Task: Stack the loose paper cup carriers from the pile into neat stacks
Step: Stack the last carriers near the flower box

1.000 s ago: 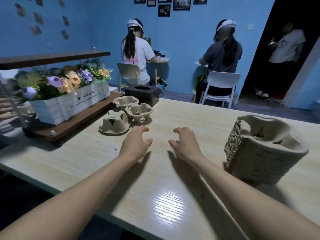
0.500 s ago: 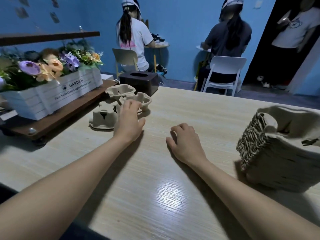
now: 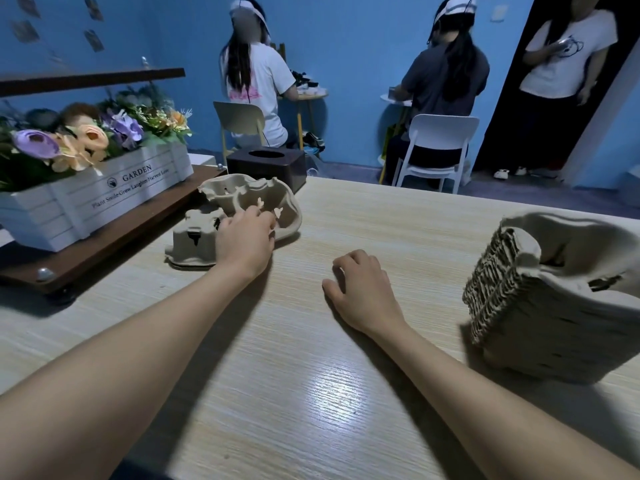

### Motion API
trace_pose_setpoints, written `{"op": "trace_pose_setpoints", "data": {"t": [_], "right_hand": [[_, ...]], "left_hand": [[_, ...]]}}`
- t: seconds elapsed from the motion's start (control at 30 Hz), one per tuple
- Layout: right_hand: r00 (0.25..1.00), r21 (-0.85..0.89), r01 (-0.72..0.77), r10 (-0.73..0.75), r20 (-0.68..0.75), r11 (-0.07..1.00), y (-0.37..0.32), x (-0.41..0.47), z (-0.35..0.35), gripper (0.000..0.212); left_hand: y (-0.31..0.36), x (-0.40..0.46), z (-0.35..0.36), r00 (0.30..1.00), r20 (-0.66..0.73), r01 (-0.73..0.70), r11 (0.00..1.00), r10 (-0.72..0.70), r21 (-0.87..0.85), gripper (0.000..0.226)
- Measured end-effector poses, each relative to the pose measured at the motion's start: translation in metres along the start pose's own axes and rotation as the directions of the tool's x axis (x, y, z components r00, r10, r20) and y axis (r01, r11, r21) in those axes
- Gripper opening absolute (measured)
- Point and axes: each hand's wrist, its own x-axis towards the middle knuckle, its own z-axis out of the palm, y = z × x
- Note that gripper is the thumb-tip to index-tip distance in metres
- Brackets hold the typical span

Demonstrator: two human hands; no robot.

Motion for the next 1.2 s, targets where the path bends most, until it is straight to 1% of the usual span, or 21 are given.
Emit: {"op": "trace_pose_setpoints", "data": {"t": [0.07, 0.13, 0.27, 0.4, 0.5, 0.6, 0.7, 0.8, 0.87, 0.97, 1.03, 1.1, 1.13, 1.2], "right_hand": [[1.0, -0.001, 0.002, -0.002, -0.001, 1.0, 0.0, 0.0, 0.0, 0.035], [1.0, -0.007, 0.006, -0.006, 0.0, 1.0, 0.0, 0.0, 0.0, 0.036], [1.0, -0.008, 0.012, -0.012, -0.015, 1.0, 0.001, 0.001, 0.001, 0.036], [1.0, -0.006, 0.018, -0.018, -0.026, 1.0, 0.003, 0.001, 0.003, 0.036], [0.999, -0.004, 0.019, -0.019, -0.03, 1.0, 0.004, 0.002, 0.003, 0.035], [0.999, 0.0, 0.015, -0.015, -0.03, 1.0, 0.004, 0.002, 0.004, 0.035], [1.0, -0.005, 0.007, -0.007, -0.025, 1.0, 0.002, 0.002, 0.003, 0.035], [1.0, 0.001, -0.015, 0.015, -0.002, 1.0, 0.001, 0.0, 0.003, 0.035], [0.999, 0.063, -0.038, 0.037, 0.014, 0.997, -0.001, -0.001, -0.001, 0.035], [0.992, 0.297, -0.122, 0.12, 0.024, 0.947, -0.009, -0.002, -0.015, 0.038], [0.989, 0.436, -0.137, 0.145, 0.015, 0.889, -0.019, -0.004, -0.025, 0.032], [0.984, 0.577, -0.154, 0.177, 0.017, 0.802, -0.03, -0.007, -0.036, 0.015], [0.978, 0.649, -0.177, 0.207, 0.03, 0.74, -0.035, -0.009, -0.042, 0.013], [0.959, 0.754, -0.225, 0.278, 0.059, 0.617, -0.042, -0.015, -0.056, 0.027]], "left_hand": [[-0.002, 0.001, 0.001, 0.999, 0.042, -0.018, 0.999, 0.017, 0.047, 0.025], [-0.003, 0.002, 0.002, 0.998, 0.057, -0.026, 0.996, 0.021, 0.086, 0.023], [-0.001, 0.004, 0.007, 1.0, 0.002, -0.019, 0.995, 0.019, 0.099, 0.017], [0.001, 0.003, 0.005, 0.998, -0.061, -0.018, 1.0, 0.019, 0.019, 0.012], [0.005, -0.005, 0.001, 0.995, -0.084, -0.052, 0.996, 0.046, -0.075, 0.015], [0.011, -0.016, -0.004, 0.99, -0.121, -0.084, 0.987, 0.068, -0.139, 0.012], [0.017, -0.029, -0.009, 0.992, -0.114, -0.078, 0.98, 0.058, -0.185, 0.01], [0.023, -0.044, -0.019, 0.992, -0.103, -0.098, 0.972, 0.077, -0.214, 0.011], [0.027, -0.054, -0.027, 0.989, -0.102, -0.127, 0.967, 0.106, -0.222, 0.013], [0.03, -0.066, -0.041, 0.979, -0.125, -0.186, 0.96, 0.162, -0.208, 0.015], [0.031, -0.073, -0.05, 0.973, -0.138, -0.209, 0.957, 0.184, -0.199, 0.016], [0.034, -0.078, -0.059, 0.966, -0.159, -0.236, 0.951, 0.206, -0.2, 0.018], [0.037, -0.081, -0.063, 0.959, -0.177, -0.253, 0.946, 0.219, -0.2, 0.018], [0.044, -0.086, -0.072, 0.939, -0.238, -0.299, 0.933, 0.25, -0.202, 0.016]]}}
